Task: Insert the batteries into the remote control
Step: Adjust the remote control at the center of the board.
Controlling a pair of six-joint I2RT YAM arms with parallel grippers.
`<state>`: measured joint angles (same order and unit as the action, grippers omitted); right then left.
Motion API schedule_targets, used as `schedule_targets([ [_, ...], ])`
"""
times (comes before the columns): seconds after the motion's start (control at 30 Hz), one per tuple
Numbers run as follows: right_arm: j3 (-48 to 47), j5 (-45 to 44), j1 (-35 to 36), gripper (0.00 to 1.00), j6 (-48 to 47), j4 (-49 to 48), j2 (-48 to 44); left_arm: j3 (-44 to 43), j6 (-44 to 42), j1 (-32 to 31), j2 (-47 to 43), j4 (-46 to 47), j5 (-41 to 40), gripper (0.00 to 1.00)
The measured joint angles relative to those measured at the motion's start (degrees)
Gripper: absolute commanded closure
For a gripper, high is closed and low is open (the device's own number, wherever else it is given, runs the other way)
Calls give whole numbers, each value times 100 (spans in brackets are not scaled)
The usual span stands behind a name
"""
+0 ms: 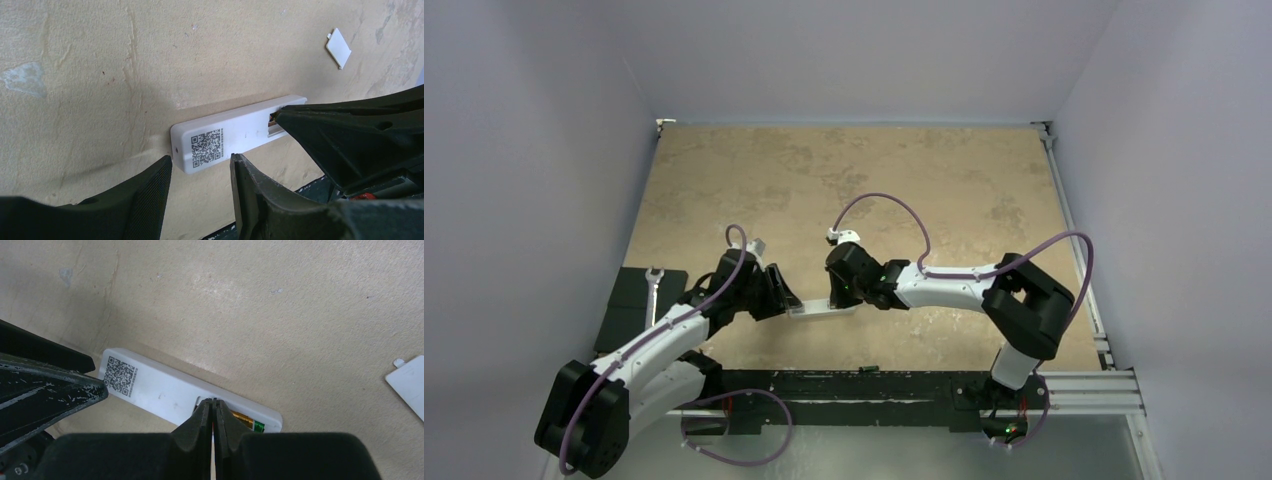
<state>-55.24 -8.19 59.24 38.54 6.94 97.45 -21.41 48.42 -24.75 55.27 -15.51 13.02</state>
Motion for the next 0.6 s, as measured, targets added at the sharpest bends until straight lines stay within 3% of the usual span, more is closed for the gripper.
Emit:
schedule_targets([
  [0.4,0,17,79,87,2,140,-476,-122,-35,0,7,-22,-26,54],
  [0.6,90,20,151,94,9,116,-844,-339,-170,0,247,-28,-94,57],
])
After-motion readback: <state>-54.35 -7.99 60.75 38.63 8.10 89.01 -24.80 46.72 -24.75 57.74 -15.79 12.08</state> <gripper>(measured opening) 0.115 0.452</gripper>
